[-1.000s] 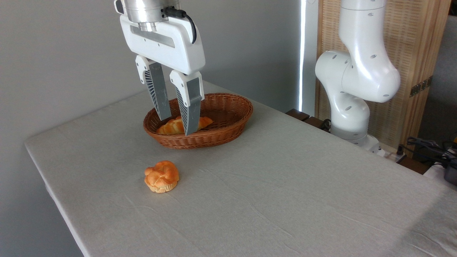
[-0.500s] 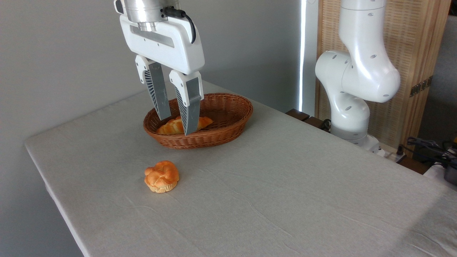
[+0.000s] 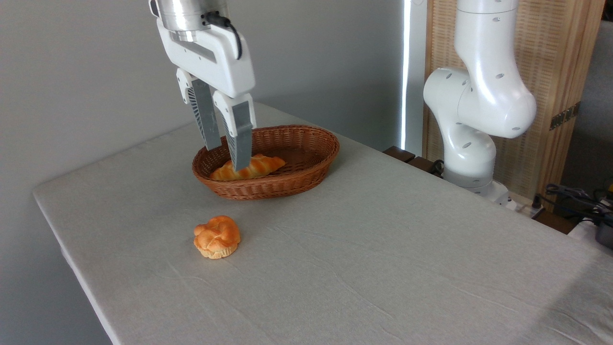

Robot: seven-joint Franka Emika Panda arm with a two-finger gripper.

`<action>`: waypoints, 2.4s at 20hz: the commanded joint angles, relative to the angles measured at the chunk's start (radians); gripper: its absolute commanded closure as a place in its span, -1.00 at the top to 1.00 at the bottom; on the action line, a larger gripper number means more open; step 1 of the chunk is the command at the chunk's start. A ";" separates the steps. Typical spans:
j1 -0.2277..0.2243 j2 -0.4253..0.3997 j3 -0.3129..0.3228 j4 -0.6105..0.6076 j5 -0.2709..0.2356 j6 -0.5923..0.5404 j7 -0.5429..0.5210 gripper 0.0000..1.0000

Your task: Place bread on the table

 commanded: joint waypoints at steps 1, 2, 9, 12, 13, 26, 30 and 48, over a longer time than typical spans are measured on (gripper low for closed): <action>-0.066 -0.060 -0.021 -0.091 -0.013 0.025 0.012 1.00; -0.089 -0.075 -0.021 -0.120 -0.015 0.039 0.012 1.00; -0.290 -0.120 -0.021 -0.344 -0.013 0.202 0.009 1.00; -0.360 -0.123 -0.027 -0.435 -0.013 0.268 0.009 1.00; -0.368 -0.123 -0.037 -0.455 -0.013 0.276 0.009 1.00; -0.382 -0.097 -0.070 -0.596 -0.013 0.388 0.018 1.00; -0.382 -0.091 -0.086 -0.648 -0.013 0.481 0.016 0.76; -0.379 -0.086 -0.087 -0.653 -0.013 0.483 0.018 -0.54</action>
